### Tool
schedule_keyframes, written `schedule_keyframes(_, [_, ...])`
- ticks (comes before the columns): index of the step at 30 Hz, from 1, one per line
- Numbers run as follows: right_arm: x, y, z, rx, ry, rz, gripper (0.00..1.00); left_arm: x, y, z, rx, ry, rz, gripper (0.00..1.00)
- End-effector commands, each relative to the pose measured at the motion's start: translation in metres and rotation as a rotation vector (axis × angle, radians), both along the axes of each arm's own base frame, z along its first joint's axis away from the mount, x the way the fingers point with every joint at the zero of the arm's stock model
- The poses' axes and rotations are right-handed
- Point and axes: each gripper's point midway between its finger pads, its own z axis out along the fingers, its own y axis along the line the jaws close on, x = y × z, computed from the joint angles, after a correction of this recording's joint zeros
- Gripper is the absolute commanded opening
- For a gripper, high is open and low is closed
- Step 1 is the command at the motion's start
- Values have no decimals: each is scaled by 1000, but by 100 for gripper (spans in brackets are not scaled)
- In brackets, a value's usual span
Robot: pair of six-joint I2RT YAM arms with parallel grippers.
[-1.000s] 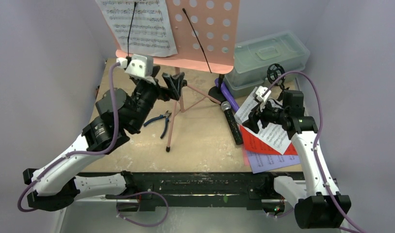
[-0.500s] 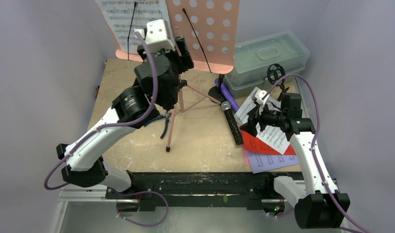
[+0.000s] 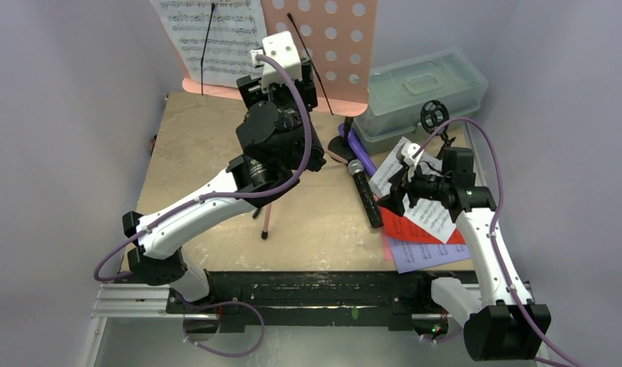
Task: Pack up the instrument practice props
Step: Pick up the sheet music from the music stand.
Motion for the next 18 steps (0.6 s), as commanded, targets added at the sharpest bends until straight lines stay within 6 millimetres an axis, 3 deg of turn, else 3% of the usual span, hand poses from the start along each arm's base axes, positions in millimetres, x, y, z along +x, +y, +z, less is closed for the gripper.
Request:
schedule_keyframes(1, [-2,4,9,17,-49,30,81,0,17,14,-29,-7,38,63])
schedule_keyframes(10, [-4,4,9,20,-52,36,81,31,30,10,17,-23,45,63])
schedule_keyframes(18, [-4,4,8,18,-48,38,81,47,47,-2,44,-5,86,60])
